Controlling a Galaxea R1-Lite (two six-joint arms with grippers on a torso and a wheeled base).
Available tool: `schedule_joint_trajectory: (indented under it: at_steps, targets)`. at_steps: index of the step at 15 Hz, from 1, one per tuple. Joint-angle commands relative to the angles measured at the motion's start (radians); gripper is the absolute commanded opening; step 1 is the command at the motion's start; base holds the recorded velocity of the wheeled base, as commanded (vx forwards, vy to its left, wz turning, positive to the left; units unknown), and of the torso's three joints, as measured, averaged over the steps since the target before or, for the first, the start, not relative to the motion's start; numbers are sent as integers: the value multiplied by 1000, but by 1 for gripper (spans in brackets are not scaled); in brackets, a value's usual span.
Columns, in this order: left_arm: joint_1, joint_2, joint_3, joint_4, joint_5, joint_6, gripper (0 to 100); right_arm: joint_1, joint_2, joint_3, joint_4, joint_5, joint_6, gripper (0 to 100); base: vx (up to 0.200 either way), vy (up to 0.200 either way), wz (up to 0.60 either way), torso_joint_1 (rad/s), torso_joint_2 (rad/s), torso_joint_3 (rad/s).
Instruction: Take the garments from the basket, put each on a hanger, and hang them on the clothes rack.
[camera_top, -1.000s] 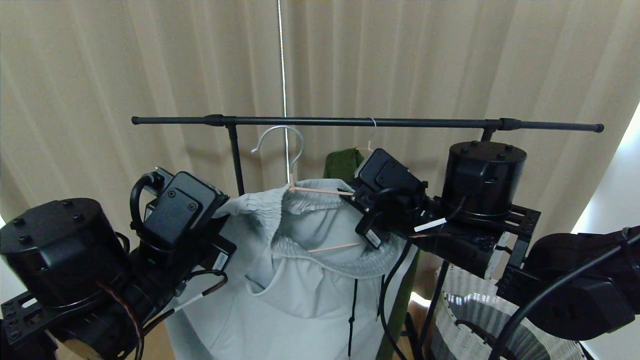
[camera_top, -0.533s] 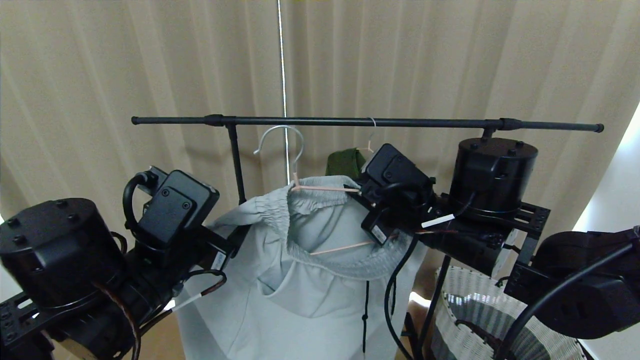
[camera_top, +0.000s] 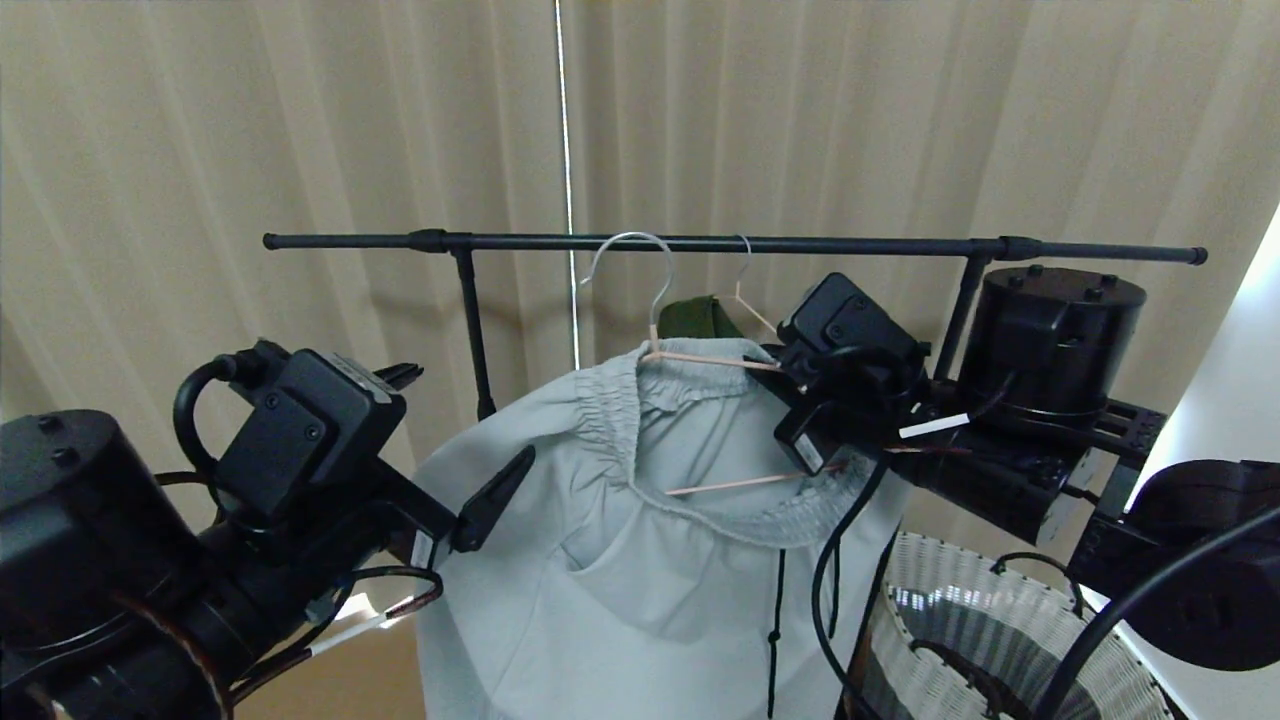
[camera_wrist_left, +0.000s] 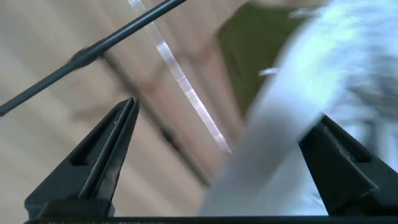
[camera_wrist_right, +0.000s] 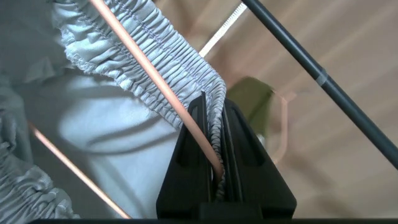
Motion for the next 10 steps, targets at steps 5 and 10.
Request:
schedule_joint_trajectory:
  at_steps: [5,10]
  targets:
    - [10,-78,100,-2,-7,-44,100,-56,-55,3,-1,-32,1,0,0,0,0,0,0,0]
    - [53,-69,223,-2,-5,-44,100,-75,-112,8,-1,-30,4,0,0,0,0,0,0,0]
